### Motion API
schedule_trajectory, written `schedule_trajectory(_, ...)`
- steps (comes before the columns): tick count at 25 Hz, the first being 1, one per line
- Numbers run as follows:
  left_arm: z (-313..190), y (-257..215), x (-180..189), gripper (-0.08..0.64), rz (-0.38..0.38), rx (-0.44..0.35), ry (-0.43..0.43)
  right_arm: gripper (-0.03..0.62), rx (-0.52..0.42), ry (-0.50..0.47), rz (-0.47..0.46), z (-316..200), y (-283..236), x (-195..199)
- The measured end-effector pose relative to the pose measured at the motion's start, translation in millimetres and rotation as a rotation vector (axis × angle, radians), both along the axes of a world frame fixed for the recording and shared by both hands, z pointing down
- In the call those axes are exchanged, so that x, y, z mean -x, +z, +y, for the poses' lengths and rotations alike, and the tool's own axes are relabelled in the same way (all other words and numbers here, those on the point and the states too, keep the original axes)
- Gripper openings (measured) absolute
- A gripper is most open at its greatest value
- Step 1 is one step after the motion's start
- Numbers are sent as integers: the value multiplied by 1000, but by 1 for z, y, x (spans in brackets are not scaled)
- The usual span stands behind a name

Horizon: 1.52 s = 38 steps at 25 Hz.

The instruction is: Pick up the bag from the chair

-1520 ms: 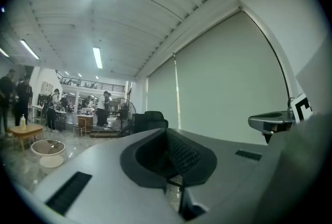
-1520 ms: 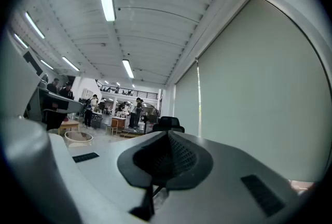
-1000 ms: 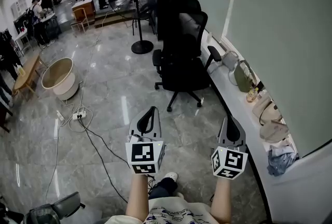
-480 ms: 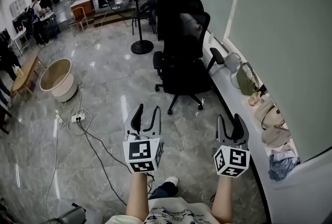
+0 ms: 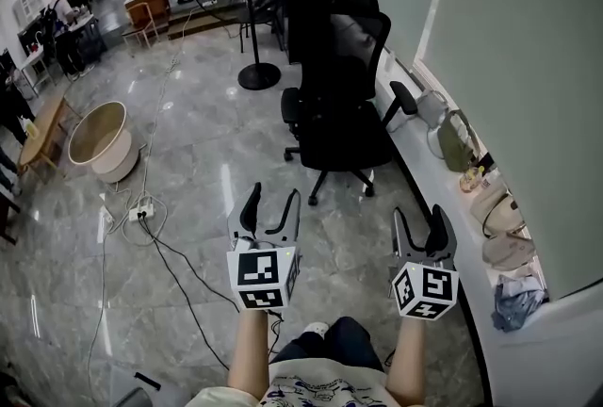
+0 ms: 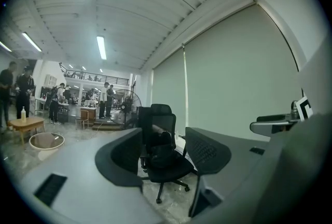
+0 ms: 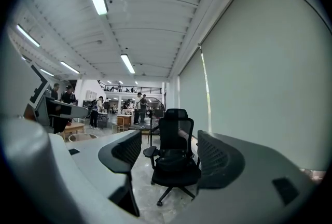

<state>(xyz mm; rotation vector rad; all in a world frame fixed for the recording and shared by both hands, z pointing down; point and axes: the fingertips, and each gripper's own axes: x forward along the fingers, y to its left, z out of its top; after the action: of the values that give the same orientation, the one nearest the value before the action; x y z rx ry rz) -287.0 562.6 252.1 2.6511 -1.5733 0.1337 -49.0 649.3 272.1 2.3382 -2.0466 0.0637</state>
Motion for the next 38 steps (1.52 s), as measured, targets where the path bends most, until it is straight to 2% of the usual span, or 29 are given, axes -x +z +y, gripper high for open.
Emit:
schedule_trajectory(11,-76,15,-34,252,-6,22,-10,356,22,-28,-1,-83,12,-29)
schedule_trajectory(29,-305,-3,-132,252,-7,-11,-105,362,-6,-115,-11,-338,0,-149)
schedule_trajectory(38,-377,19,-167,252,-12,31,-124,365,24,-141,-15,-411,18,-191)
